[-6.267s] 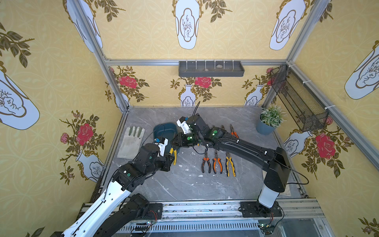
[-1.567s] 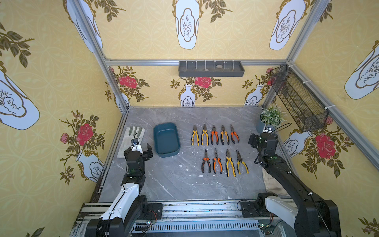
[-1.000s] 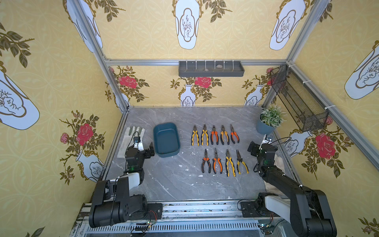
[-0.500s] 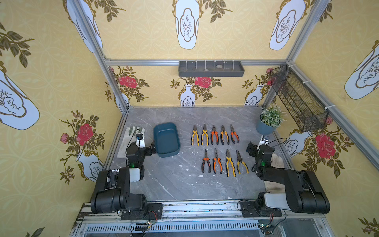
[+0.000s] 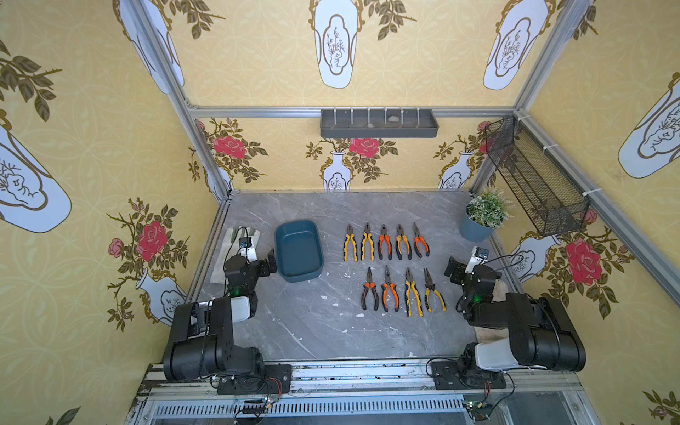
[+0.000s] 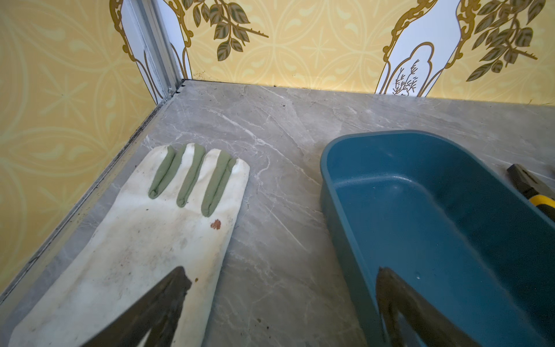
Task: Take the pliers out of the storage box
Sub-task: Reset both arms
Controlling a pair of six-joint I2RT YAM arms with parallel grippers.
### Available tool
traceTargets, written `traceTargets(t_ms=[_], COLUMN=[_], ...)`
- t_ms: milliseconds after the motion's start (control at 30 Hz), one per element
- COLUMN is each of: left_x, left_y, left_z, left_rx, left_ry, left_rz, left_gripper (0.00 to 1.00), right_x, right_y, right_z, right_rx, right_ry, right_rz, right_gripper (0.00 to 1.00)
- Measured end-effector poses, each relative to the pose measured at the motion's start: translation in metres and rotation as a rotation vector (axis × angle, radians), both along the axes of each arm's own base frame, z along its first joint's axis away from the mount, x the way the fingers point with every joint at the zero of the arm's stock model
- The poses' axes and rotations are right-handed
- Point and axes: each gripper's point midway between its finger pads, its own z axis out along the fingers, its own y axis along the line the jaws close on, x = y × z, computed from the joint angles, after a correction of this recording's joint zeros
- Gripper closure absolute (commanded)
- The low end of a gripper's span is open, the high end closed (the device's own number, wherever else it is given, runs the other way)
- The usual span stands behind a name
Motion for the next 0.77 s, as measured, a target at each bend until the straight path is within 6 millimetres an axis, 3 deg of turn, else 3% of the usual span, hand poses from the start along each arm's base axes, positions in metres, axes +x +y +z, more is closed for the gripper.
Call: traceTargets(t_ms=[767], left_x=[-0.0005], left_y=[0.0037], left_z=[-0.0018], left_rx=[0.000], left_ry=[0.008], left_rz=[0.023], left_gripper=[0.01], right_x=[0.0032], right_y=[0.0072], right_z=[0.0012], right_rx=[0.013], right_ry=[-0.007], right_rz=[0.044], right_gripper=[0.03])
